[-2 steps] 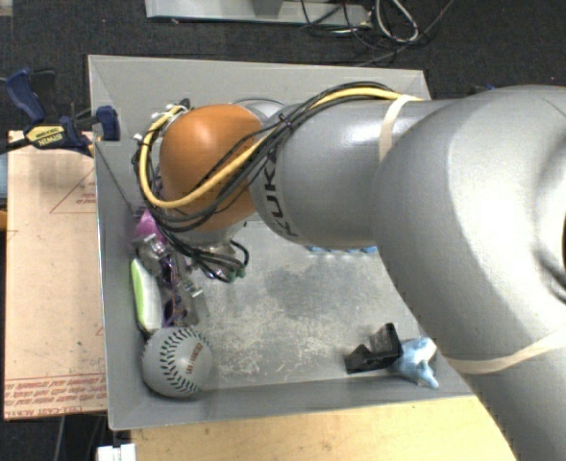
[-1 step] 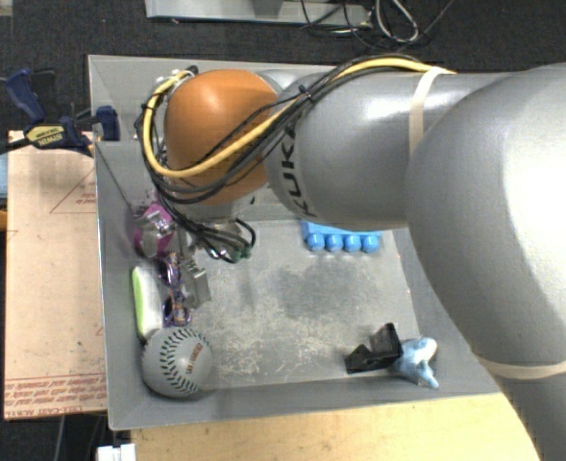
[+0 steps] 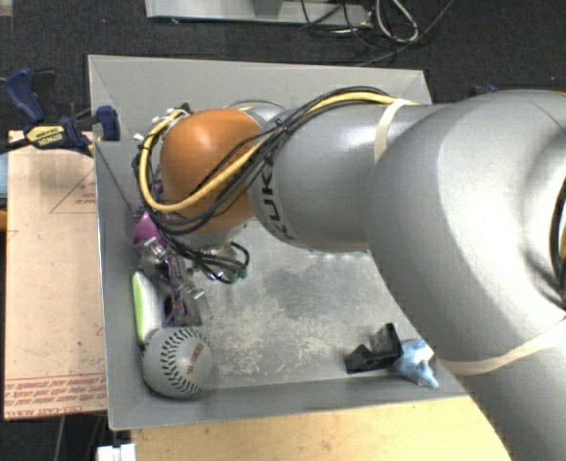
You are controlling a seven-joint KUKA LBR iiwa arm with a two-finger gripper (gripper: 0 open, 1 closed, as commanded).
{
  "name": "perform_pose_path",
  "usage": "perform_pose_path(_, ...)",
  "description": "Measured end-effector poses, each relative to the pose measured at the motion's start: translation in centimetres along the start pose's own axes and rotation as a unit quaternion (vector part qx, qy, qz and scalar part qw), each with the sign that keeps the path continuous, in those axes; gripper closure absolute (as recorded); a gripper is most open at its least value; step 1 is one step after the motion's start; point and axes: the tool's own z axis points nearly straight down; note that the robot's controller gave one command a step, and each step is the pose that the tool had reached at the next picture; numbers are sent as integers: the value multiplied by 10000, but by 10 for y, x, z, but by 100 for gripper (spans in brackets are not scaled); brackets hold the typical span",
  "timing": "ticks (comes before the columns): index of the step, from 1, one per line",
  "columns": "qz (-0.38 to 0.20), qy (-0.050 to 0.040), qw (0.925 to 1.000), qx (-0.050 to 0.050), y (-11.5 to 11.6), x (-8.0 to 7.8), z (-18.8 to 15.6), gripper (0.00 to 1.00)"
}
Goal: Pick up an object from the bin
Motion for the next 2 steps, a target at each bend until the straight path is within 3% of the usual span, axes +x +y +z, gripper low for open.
perform_pose_path(1,-2429,-50,9700,22,-5,2,1,0)
perform_pose_path(2,-262,-16,9997,24,-4,0,-2,100)
